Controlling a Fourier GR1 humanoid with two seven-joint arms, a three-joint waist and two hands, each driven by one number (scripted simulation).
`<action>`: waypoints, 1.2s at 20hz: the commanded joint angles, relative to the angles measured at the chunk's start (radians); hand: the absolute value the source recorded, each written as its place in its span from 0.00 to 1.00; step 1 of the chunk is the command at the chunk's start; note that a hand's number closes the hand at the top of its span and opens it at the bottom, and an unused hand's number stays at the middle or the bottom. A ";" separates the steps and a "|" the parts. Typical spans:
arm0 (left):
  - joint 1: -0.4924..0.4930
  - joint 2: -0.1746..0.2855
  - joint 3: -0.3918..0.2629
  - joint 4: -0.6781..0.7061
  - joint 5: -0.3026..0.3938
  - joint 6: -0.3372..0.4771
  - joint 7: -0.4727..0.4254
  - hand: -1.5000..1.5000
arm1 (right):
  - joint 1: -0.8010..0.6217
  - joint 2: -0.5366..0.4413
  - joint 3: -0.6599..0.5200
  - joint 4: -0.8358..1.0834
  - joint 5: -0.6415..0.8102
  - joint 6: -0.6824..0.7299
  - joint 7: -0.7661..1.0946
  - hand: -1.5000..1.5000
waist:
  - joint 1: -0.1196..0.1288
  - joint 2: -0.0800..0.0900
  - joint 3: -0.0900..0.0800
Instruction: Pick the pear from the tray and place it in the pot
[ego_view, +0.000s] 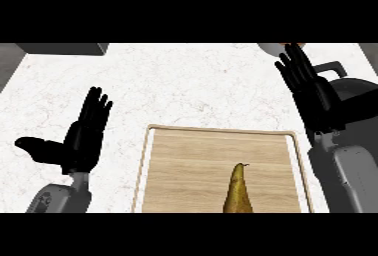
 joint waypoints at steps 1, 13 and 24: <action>0.006 0.009 0.015 -0.003 -0.019 0.014 -0.001 0.50 | 0.110 -0.035 0.039 -0.183 0.074 -0.013 -0.029 1.00 | -0.035 -0.031 0.016; 0.151 0.082 0.023 -0.017 -0.128 0.059 -0.116 0.50 | 0.442 -0.145 -0.043 -0.636 0.635 -0.394 -0.332 0.00 | -0.143 -0.063 0.017; 0.187 0.046 -0.040 -0.075 -0.180 0.091 -0.133 0.50 | 1.026 -0.064 0.239 -0.884 1.145 -0.470 -0.293 0.00 | -0.105 -0.043 0.011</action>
